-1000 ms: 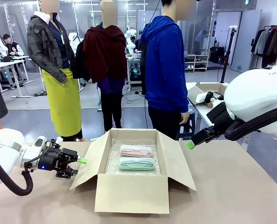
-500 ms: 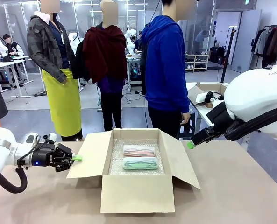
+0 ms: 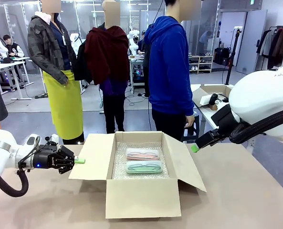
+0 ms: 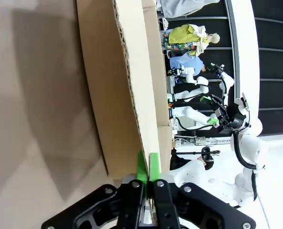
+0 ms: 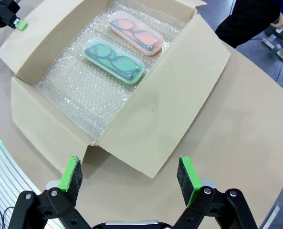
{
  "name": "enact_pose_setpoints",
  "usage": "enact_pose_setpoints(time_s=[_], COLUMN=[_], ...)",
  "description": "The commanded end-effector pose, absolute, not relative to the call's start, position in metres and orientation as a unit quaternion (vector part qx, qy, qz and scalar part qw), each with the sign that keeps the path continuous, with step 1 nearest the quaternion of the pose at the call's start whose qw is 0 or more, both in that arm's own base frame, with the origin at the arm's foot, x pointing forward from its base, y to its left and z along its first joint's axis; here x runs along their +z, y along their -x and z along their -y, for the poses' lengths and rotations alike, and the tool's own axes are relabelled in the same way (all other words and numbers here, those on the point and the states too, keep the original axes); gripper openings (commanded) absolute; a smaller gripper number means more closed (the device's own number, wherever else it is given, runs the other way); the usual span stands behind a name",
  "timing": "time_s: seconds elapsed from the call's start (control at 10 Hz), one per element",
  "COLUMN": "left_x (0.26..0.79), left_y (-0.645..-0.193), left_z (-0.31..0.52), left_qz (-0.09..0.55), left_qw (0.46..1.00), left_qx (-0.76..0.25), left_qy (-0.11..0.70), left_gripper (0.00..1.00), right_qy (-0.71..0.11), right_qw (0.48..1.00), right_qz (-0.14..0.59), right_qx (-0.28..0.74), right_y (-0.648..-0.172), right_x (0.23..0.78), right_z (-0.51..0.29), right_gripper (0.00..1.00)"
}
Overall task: Pack the glasses set securely to prepare it for shipping.
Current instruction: Position the Package Box on the left side of the table.
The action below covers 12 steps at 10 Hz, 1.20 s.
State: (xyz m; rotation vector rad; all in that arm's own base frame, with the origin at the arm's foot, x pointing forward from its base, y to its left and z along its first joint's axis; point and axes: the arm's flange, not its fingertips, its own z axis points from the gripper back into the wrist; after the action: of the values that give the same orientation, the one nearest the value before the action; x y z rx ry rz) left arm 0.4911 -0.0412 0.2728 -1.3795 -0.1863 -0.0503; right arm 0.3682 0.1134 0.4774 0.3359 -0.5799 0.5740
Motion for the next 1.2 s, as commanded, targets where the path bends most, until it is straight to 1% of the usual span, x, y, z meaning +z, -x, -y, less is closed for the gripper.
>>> enact_pose_setpoints(time_s=[0.0,0.1,0.5,0.6,0.7,0.8,1.1], left_x=[0.268,0.273,0.273,0.272,0.276,0.279,0.280], left_y=[-0.488,-0.491,-0.491,-0.491,-0.497,-0.503,-0.511], left_z=[0.050,0.041,0.041,0.042,0.029,0.010,-0.055], left_qz=[0.063,0.086,0.086,0.084,0.077,0.081,0.082], left_qw=[0.774,0.767,0.767,0.768,0.768,0.768,0.775], left_qx=[-0.028,-0.023,-0.023,-0.023,-0.026,-0.044,-0.054], left_qy=[0.629,0.635,0.635,0.635,0.636,0.634,0.624], left_gripper=[0.00,0.00,0.00,0.03,0.03,0.03,0.03], right_qy=[-0.164,-0.164,-0.164,-0.164,-0.164,-0.164,-0.164], right_qw=[0.900,0.900,0.900,0.900,0.900,0.900,0.900], right_qz=[0.286,0.286,0.286,0.286,0.286,0.286,0.286], right_qx=[0.284,0.284,0.284,0.284,0.284,0.284,0.284], right_y=[-0.369,-0.369,-0.369,-0.369,-0.369,-0.369,-0.369], right_x=[0.478,0.478,0.478,0.478,0.478,0.478,0.478], right_z=[-0.114,-0.114,-0.114,-0.114,-0.114,-0.114,-0.114], right_gripper=[1.00,1.00,1.00,1.00,1.00,1.00,1.00])
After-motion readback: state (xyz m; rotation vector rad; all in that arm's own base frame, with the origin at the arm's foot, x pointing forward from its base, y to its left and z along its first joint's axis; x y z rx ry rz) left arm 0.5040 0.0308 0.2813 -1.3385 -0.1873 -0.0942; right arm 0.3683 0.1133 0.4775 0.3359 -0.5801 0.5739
